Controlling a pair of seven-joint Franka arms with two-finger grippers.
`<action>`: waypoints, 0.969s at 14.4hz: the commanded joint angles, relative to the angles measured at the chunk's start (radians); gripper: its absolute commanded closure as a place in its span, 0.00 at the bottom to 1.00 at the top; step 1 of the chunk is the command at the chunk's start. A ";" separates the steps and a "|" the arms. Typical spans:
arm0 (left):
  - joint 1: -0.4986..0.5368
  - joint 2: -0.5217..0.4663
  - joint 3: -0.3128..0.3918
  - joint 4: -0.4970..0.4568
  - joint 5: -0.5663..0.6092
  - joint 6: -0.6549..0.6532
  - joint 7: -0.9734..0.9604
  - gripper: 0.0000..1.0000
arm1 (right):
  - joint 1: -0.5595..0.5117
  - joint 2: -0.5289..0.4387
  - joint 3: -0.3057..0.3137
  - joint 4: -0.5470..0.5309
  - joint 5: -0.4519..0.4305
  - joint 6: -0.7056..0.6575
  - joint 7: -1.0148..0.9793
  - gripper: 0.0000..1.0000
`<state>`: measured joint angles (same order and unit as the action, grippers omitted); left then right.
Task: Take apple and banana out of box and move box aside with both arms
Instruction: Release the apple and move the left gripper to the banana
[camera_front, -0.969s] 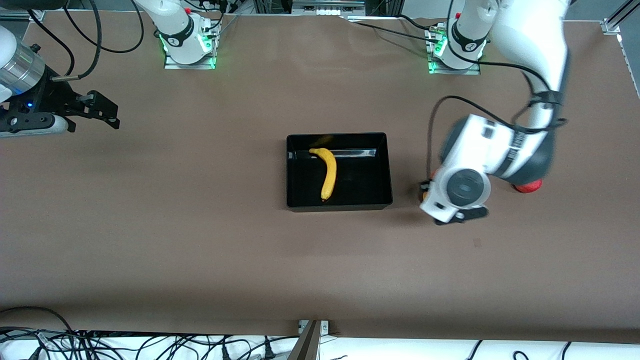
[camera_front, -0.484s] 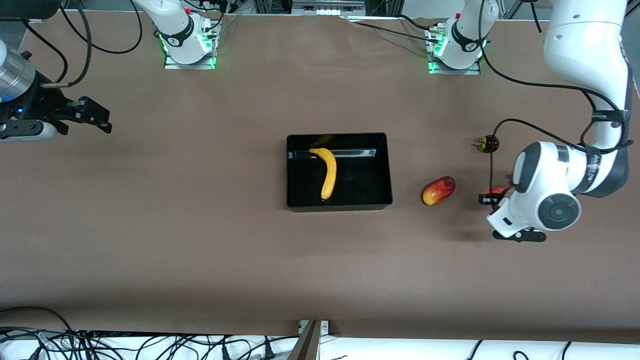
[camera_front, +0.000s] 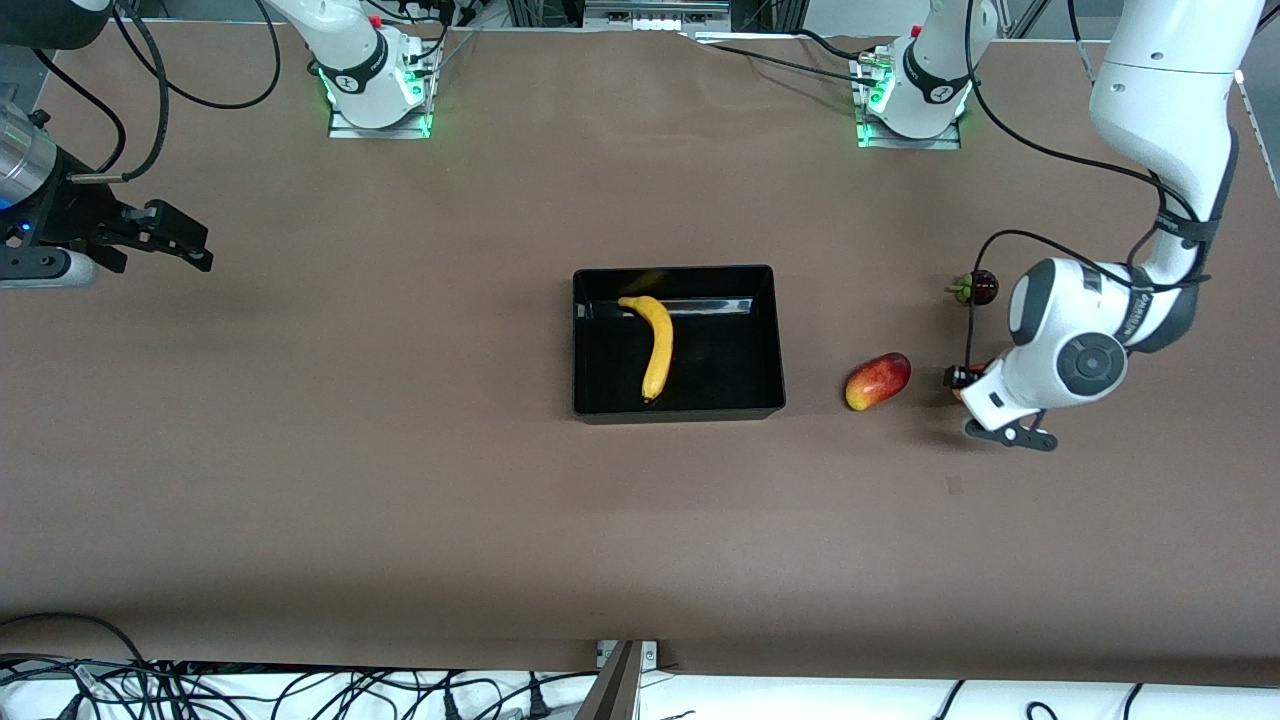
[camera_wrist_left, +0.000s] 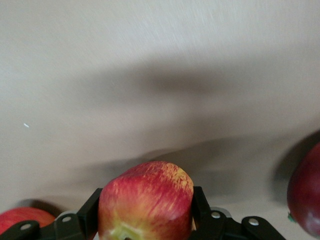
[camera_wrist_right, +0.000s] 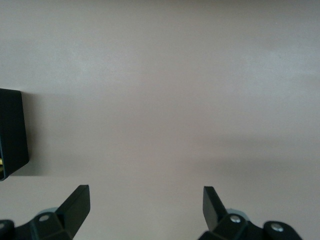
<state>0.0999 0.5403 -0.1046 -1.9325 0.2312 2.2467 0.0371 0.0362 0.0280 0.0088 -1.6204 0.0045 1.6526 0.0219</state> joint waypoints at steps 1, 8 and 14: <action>0.014 -0.059 -0.007 -0.040 0.022 0.005 0.007 0.00 | -0.007 0.000 0.008 0.011 -0.011 -0.004 -0.013 0.00; -0.028 -0.088 -0.203 0.320 0.005 -0.525 0.001 0.00 | -0.009 0.000 0.005 0.013 -0.011 0.000 -0.010 0.00; -0.208 0.015 -0.329 0.371 -0.055 -0.344 -0.003 0.00 | -0.009 0.000 0.005 0.013 -0.009 0.000 -0.008 0.00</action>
<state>-0.0608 0.4690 -0.4365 -1.5844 0.2096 1.7993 0.0206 0.0360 0.0280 0.0085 -1.6203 0.0045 1.6544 0.0215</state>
